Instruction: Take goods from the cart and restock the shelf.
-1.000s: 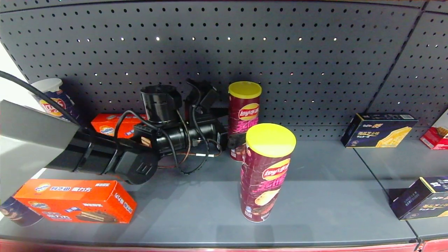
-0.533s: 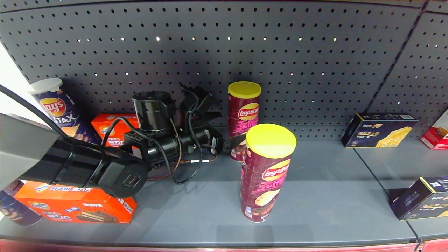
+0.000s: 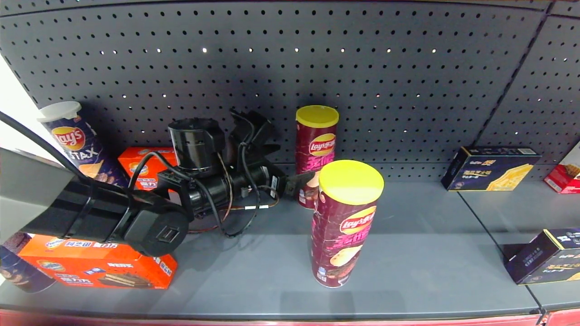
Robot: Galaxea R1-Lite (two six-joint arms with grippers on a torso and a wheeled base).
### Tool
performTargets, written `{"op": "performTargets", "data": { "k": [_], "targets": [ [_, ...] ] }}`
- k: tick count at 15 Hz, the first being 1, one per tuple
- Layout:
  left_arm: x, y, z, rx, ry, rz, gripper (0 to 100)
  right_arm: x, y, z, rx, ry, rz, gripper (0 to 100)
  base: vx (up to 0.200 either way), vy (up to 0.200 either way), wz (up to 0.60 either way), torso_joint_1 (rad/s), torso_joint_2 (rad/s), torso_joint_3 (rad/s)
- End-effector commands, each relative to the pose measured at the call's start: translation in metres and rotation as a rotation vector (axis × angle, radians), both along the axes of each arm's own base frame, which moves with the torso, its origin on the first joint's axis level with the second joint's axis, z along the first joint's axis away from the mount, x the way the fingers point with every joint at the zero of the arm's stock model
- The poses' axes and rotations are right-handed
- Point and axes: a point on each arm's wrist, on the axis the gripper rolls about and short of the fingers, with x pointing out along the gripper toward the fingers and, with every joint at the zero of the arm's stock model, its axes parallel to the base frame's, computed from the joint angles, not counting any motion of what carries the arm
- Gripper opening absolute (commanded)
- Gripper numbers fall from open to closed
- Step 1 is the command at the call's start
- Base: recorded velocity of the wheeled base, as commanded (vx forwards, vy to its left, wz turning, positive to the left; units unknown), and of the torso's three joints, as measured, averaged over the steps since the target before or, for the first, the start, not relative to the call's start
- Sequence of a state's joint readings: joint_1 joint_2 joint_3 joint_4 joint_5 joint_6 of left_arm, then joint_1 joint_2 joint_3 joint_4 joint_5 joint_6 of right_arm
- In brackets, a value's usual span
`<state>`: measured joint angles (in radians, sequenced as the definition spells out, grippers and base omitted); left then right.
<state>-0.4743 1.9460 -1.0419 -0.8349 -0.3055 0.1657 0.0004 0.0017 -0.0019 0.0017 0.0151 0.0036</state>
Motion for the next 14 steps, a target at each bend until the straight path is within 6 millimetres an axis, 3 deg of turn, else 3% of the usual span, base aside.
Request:
{"op": "performTargets", "data": {
  "k": [1, 14],
  "targets": [
    [0.000, 0.002, -0.002, 0.003, 0.005, 0.004, 100, 0.000, 0.000, 0.000, -0.001, 0.000, 0.000, 100, 0.000, 0.000, 0.00, 0.000, 0.00, 0.000],
    [0.001, 0.012, -0.007, 0.014, 0.023, 0.071, 100, 0.000, 0.000, 0.000, 0.001, -0.001, 0.001, 100, 0.000, 0.000, 0.00, 0.000, 0.00, 0.000]
  ]
}}
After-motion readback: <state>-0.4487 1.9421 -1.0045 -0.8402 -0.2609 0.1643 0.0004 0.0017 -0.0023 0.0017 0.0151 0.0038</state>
